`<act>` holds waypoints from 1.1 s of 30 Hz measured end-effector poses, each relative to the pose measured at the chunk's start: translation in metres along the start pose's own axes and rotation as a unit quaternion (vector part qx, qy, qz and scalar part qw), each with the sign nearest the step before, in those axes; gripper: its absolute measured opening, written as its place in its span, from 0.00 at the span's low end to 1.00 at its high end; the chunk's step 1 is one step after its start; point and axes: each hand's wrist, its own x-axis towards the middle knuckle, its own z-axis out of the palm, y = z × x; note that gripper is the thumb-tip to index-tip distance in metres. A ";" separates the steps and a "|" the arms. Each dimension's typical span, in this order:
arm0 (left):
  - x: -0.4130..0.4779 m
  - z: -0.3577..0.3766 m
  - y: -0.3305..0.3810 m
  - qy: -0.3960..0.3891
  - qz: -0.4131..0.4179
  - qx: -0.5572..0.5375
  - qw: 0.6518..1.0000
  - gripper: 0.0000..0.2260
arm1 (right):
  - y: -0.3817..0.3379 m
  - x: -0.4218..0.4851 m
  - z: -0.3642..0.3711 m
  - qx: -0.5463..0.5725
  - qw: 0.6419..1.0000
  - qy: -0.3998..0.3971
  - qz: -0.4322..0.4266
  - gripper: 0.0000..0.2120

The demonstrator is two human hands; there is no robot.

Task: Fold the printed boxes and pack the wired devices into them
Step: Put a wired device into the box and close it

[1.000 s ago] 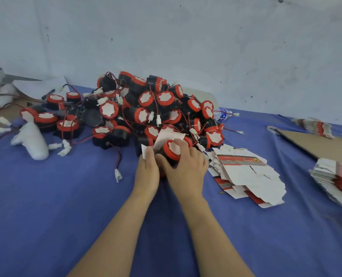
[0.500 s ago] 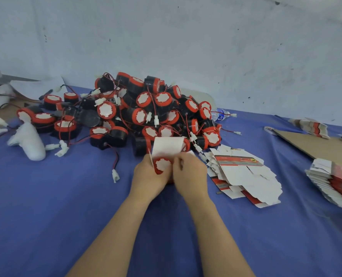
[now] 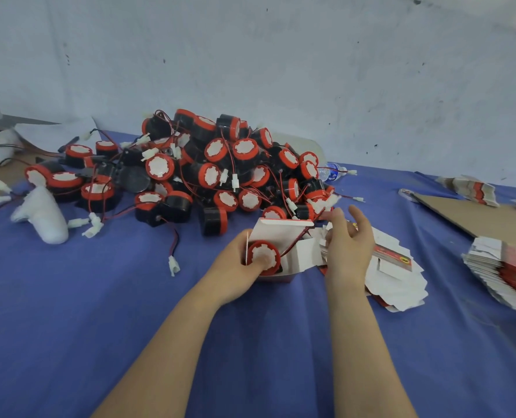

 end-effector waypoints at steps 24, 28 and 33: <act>0.012 0.005 -0.008 0.272 -0.054 -0.117 0.953 0.13 | -0.019 -0.040 0.019 0.014 0.966 -0.244 -0.088 0.11; 0.013 0.007 -0.009 0.288 0.004 -0.083 0.954 0.18 | -0.022 -0.049 0.019 0.057 0.931 -0.356 -0.061 0.09; 0.015 0.001 -0.010 0.341 -0.049 -0.165 0.924 0.06 | -0.023 -0.040 0.011 0.080 0.943 -0.322 0.037 0.08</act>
